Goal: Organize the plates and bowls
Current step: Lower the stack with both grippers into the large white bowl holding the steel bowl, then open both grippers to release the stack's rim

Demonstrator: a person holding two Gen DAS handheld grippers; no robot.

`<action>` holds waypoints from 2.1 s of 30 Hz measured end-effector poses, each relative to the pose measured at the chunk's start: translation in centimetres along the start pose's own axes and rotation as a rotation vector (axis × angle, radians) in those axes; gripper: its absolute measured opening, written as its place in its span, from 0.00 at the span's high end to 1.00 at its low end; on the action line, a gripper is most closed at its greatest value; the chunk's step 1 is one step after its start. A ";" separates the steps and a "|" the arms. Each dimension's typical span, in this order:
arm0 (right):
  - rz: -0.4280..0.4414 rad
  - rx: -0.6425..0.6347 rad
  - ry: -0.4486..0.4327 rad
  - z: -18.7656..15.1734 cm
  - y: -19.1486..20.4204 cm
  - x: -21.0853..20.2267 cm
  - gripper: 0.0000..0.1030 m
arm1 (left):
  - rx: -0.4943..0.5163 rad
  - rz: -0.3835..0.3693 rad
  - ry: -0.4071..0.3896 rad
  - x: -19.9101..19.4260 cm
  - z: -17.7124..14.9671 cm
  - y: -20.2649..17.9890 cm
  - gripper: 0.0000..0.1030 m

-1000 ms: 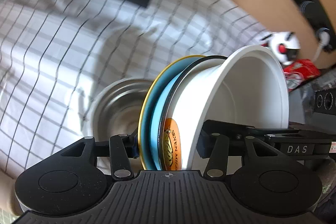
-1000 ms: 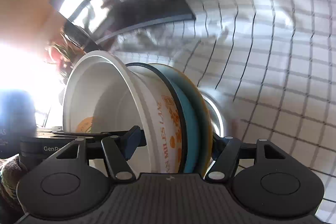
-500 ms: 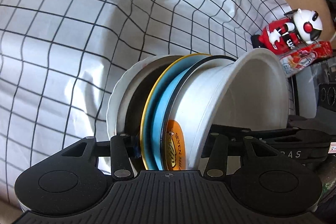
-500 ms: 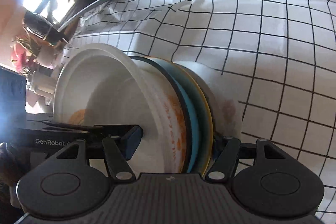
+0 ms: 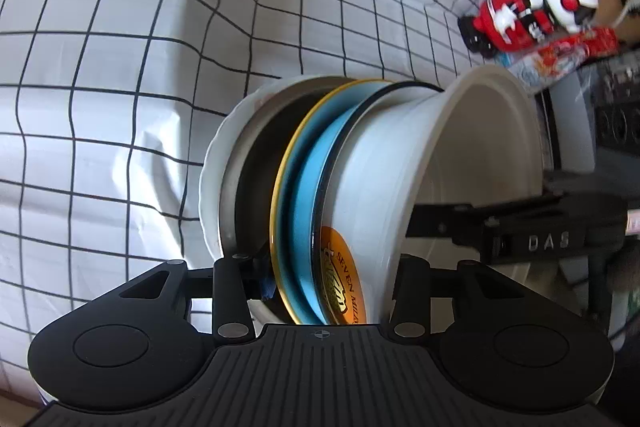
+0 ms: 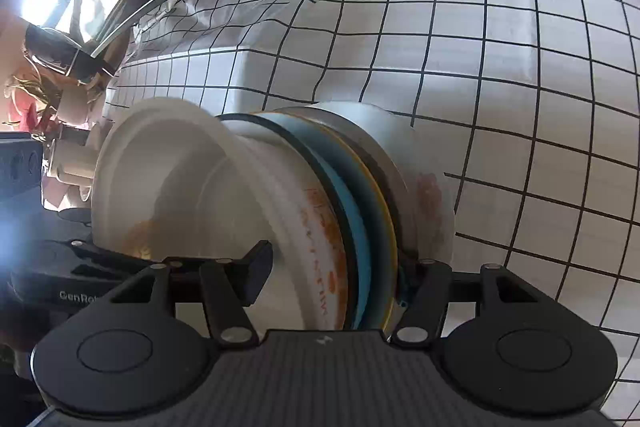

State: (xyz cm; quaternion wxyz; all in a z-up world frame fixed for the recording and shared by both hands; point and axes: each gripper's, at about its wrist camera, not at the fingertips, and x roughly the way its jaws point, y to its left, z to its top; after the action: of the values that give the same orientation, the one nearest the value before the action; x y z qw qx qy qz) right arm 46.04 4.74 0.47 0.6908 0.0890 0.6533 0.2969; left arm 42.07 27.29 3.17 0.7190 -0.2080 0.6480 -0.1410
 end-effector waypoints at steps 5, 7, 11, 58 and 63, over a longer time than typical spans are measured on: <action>0.021 -0.023 -0.005 -0.1 -0.2 -0.1 0.45 | 0.005 0.035 -0.009 -0.5 0.2 0.7 0.63; 0.011 -0.037 -0.007 -0.1 0.1 -0.1 0.45 | 0.003 0.048 -0.019 -0.6 0.3 0.8 0.67; -0.001 -0.051 -0.006 0.1 0.4 0.0 0.44 | 0.016 0.068 -0.013 -0.6 0.4 0.4 0.67; -0.086 -0.108 -0.001 -0.9 1.8 -0.2 0.44 | 0.197 0.268 0.007 -1.2 0.8 -3.4 0.62; -0.104 -0.124 -0.029 -0.4 2.0 -0.7 0.44 | 0.195 0.247 -0.047 -3.0 1.3 -3.3 0.60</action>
State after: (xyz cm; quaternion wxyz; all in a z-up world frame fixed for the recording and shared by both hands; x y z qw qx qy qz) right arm 45.09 5.88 2.06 0.7189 0.0163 0.6273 0.2989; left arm 43.26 25.95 7.47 0.7627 -0.0593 0.6349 -0.1086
